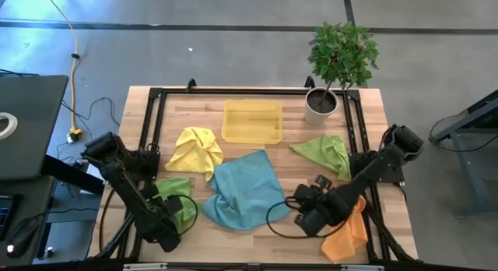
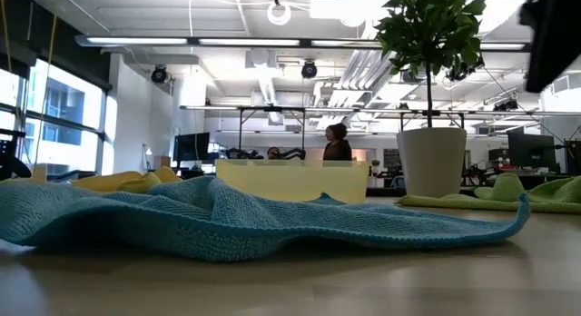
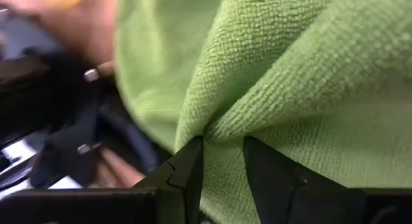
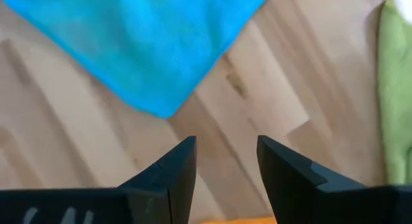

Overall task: Fold microfiber towels
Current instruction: Prepare the microfiber cloths

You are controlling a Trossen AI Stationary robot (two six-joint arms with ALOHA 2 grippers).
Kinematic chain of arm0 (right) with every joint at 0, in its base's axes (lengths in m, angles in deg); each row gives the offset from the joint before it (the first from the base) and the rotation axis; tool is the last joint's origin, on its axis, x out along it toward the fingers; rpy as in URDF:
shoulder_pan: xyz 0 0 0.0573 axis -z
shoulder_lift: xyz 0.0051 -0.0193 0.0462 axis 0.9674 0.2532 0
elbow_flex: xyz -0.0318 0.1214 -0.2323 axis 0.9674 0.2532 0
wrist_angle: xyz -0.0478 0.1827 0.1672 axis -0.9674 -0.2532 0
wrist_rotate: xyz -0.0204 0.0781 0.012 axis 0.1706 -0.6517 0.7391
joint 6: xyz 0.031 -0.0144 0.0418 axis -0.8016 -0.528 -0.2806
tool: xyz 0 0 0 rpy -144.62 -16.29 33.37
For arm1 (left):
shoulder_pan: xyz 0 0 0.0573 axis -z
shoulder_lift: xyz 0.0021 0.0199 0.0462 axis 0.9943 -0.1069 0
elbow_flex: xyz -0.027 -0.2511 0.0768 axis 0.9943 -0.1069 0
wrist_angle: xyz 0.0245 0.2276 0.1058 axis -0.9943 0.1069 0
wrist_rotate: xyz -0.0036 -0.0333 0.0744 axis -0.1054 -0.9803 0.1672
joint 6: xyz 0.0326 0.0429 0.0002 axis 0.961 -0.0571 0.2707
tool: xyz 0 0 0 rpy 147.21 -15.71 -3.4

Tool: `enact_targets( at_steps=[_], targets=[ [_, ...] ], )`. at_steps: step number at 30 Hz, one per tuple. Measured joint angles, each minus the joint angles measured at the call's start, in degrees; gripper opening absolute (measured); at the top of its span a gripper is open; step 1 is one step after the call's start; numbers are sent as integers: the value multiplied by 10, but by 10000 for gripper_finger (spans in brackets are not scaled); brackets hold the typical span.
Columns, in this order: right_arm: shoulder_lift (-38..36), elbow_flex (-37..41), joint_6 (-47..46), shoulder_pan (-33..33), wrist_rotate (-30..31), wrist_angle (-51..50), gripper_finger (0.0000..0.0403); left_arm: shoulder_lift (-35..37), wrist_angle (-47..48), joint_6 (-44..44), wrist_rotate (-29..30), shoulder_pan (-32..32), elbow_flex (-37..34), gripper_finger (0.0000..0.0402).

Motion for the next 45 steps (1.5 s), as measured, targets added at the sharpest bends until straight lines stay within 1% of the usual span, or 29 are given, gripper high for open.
enact_targets(
  at_steps=[4,6,9,11,14,17,20,23,25,27,30,33,36,38,42,45],
  targets=[
    [0,0,40,42,0,-2,156,3,78,-49,-7,-6,1,101],
    [0,0,56,62,0,-9,156,9,110,-71,-8,-7,13,101],
    [0,0,92,89,-2,-14,156,23,96,-74,0,-13,35,101],
    [0,0,123,105,-3,-13,156,35,99,-74,20,-19,59,101],
    [0,0,177,132,1,-7,156,54,102,-76,79,-31,82,101],
    [0,0,236,162,32,5,156,83,101,-92,175,-55,96,101],
    [0,1,294,197,49,22,156,102,89,-93,247,-95,96,101],
    [0,4,346,236,50,40,156,115,87,-86,277,-141,96,101],
    [0,17,378,263,38,68,156,114,75,-57,281,-178,96,101],
    [0,39,399,288,10,110,156,114,54,-10,281,-213,96,101],
    [0,84,415,313,-50,218,156,107,19,77,281,-266,96,101],
    [1,120,436,324,-109,350,156,108,6,165,281,-319,96,101],
    [1,151,458,325,-152,464,156,107,-35,241,282,-371,82,101],
    [1,172,462,325,-153,526,156,108,-46,279,276,-401,65,101],
    [1,216,461,325,-143,624,156,107,-90,331,243,-455,8,101],
    [1,250,453,325,-99,682,156,107,-139,345,228,-491,-37,101]
  ],
)
